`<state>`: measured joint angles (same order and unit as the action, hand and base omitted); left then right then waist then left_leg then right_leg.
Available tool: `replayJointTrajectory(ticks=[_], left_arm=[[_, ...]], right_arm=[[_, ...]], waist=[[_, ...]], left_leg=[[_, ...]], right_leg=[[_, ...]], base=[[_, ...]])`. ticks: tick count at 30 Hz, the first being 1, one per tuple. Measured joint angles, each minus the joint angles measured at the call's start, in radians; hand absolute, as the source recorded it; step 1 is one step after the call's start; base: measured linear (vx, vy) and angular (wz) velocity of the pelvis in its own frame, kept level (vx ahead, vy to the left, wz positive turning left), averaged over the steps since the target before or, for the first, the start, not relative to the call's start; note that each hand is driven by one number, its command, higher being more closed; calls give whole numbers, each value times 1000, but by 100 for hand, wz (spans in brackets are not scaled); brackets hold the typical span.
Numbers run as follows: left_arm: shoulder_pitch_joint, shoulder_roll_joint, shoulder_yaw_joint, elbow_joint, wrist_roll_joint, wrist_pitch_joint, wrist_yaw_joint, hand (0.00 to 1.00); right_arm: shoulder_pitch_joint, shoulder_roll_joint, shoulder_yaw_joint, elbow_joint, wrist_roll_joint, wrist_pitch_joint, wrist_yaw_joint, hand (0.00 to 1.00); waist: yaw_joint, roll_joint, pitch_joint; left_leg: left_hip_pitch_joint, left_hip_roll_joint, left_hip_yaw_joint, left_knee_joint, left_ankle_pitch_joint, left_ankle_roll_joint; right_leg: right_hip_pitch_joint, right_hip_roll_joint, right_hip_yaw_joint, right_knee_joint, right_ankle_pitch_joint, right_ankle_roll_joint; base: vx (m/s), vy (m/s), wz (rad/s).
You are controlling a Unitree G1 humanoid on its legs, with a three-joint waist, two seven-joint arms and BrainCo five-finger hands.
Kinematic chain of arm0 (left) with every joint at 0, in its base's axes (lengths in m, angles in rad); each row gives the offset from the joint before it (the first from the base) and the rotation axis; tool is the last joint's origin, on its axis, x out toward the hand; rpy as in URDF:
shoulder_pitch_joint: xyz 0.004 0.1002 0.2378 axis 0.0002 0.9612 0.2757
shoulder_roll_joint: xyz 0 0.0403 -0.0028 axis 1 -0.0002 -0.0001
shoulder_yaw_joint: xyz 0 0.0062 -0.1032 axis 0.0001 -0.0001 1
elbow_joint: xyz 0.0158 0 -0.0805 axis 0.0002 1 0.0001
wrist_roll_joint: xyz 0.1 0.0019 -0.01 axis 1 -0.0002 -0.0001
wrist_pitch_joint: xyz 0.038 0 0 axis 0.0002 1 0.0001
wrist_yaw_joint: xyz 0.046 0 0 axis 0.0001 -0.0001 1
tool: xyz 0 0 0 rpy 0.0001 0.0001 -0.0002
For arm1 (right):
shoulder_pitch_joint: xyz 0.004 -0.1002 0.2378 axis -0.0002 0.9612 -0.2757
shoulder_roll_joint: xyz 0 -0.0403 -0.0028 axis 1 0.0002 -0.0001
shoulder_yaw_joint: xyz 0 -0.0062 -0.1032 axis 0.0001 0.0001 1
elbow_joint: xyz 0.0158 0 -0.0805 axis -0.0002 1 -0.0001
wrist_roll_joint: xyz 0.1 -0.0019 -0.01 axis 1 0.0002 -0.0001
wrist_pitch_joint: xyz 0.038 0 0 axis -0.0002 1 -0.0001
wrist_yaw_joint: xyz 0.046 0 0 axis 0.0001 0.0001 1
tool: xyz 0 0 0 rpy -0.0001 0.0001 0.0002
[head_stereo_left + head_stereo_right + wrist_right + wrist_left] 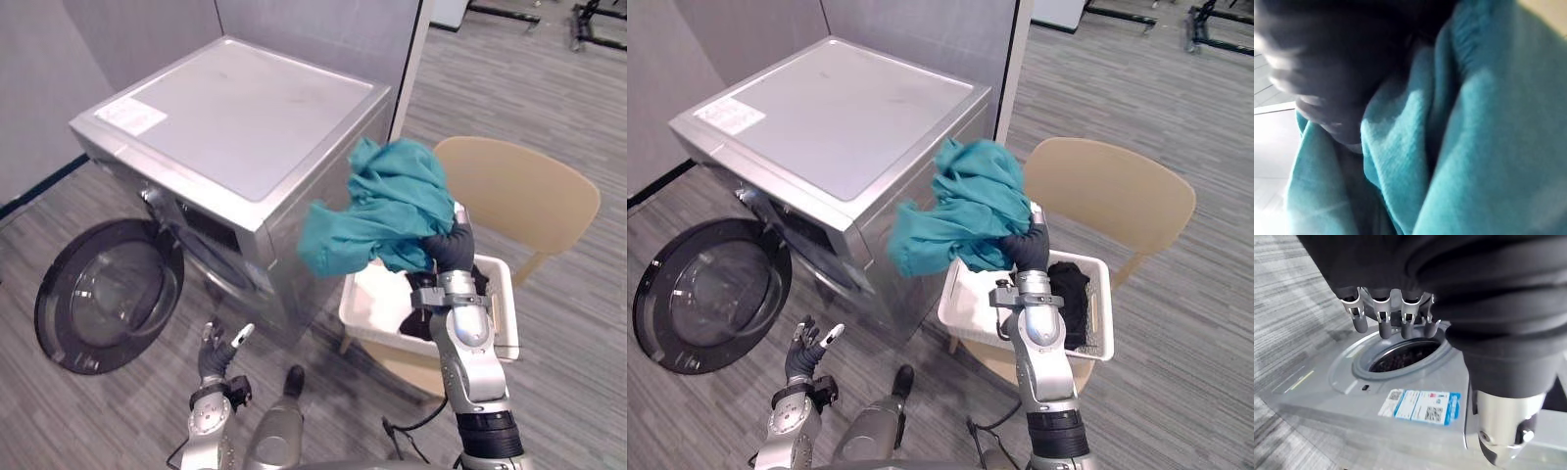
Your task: Pick up the laundry basket with both hands and put the clothes into the washing machine.
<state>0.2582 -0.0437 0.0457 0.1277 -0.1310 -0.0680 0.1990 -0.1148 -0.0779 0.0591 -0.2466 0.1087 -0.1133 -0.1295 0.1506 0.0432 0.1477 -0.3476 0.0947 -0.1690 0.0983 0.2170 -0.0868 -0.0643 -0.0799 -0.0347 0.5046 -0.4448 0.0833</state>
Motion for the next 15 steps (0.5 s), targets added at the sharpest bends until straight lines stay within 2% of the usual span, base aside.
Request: replayJointTrajectory(ticks=[1, 2, 3, 4, 5, 6, 7, 9, 10, 11, 12, 13, 14, 15], left_arm=[[2, -8, -9, -29, -8, -1, -1, 0], [3, -7, -42, -71, -14, -4, -4, 0], [-5, -5, -64, -122, -13, -4, -6, 0], [-10, 1, -75, -145, -12, -9, -11, 0], [-15, 27, -92, -185, -2, -20, -28, 0], [-24, 58, -100, -227, 12, -35, -42, 0], [-33, 71, -101, -242, 24, -44, -48, 0], [-112, 127, -111, -254, 76, -75, -70, 0], [-135, 141, -123, -254, 91, -76, -72, 0], [-173, 159, -143, -254, 113, -87, -90, 0], [-187, 168, -155, -254, 126, -94, -94, 0], [-210, 190, -180, -253, 147, -96, -105, 0], [-235, 217, -215, -241, 167, -96, -114, 0], [-244, 228, -231, -236, 178, -96, -117, 0]], right_arm=[[0, -14, 0, 5, 0, 0, -1, 100], [0, -36, -8, 23, -1, 2, -1, 100], [-16, -54, -15, 37, -2, 2, -1, 100], [-22, -61, -19, 40, -3, 2, 1, 100], [-23, -67, -28, 41, -8, 2, 2, 100], [-27, -76, -31, 41, -22, 2, 3, 100], [-30, -83, -32, 43, -28, 2, 5, 100], [-55, -118, -31, 91, -45, 2, 27, 100], [-59, -128, -30, 102, -53, 2, 34, 100], [-63, -143, -26, 110, -75, 6, 51, 100], [-67, -149, -20, 111, -82, 7, 62, 100], [-78, -152, -10, 111, -89, 8, 85, 100], [-83, -140, 5, 114, -101, 8, 104, 100], [-86, -135, 14, 115, -107, 7, 115, 100]], waist=[[-6, 19, 1], [-21, 21, 4], [-31, -3, 15], [-31, -7, 17], [-33, -25, 14], [-36, -18, 2], [-39, -11, -2], [-63, 8, -14], [-64, 9, -15], [-70, 21, -23], [-77, 22, -24], [-86, 17, -31], [-88, -10, -42], [-86, -20, -50]], left_leg=[[2, 19, 4, -29, -15, 3], [7, 40, 57, -71, -116, 73], [-10, 39, 129, -50, -171, 90], [-12, 27, 158, -11, -160, 83], [-16, 5, 191, 90, -158, 80], [-8, -6, 206, 191, -167, 78], [2, -6, 208, 239, -174, 83], [94, 15, 243, 335, -290, 63], [124, 26, 256, 327, -306, 58], [165, 28, 258, 251, -316, 46], [184, 26, 258, 204, -316, 42], [231, 18, 251, 81, -302, 19], [262, -4, 247, -17, -247, 16], [274, -12, 244, -54, -228, 20]], right_leg=[[2, 18, -24, -5, 9, -15], [13, 14, -78, -36, 35, -49], [11, -9, -125, -63, 61, -65], [9, -23, -138, -76, 79, -67], [8, -44, -166, -116, 119, -67], [6, -50, -189, -161, 161, -68], [5, -50, -202, -179, 177, -70], [5, -64, -263, -213, 216, -60], [6, -66, -272, -217, 222, -56], [12, -67, -297, -228, 236, -41], [16, -65, -305, -237, 244, -36], [27, -61, -325, -267, 264, -25], [26, -73, -331, -288, 282, -20], [28, -77, -335, -299, 291, -14]], base=[[-360, -234, 110], [-423, -194, 118], [-391, -177, 113], [-297, -116, 94], [-218, -104, 70], [-161, -77, 66], [-212, -16, 65], [-176, 85, 78], [-146, 122, 72], [-116, 114, 49], [-119, 151, 57], [-82, 152, 45], [-66, 149, 40], [-60, 138, 30]])
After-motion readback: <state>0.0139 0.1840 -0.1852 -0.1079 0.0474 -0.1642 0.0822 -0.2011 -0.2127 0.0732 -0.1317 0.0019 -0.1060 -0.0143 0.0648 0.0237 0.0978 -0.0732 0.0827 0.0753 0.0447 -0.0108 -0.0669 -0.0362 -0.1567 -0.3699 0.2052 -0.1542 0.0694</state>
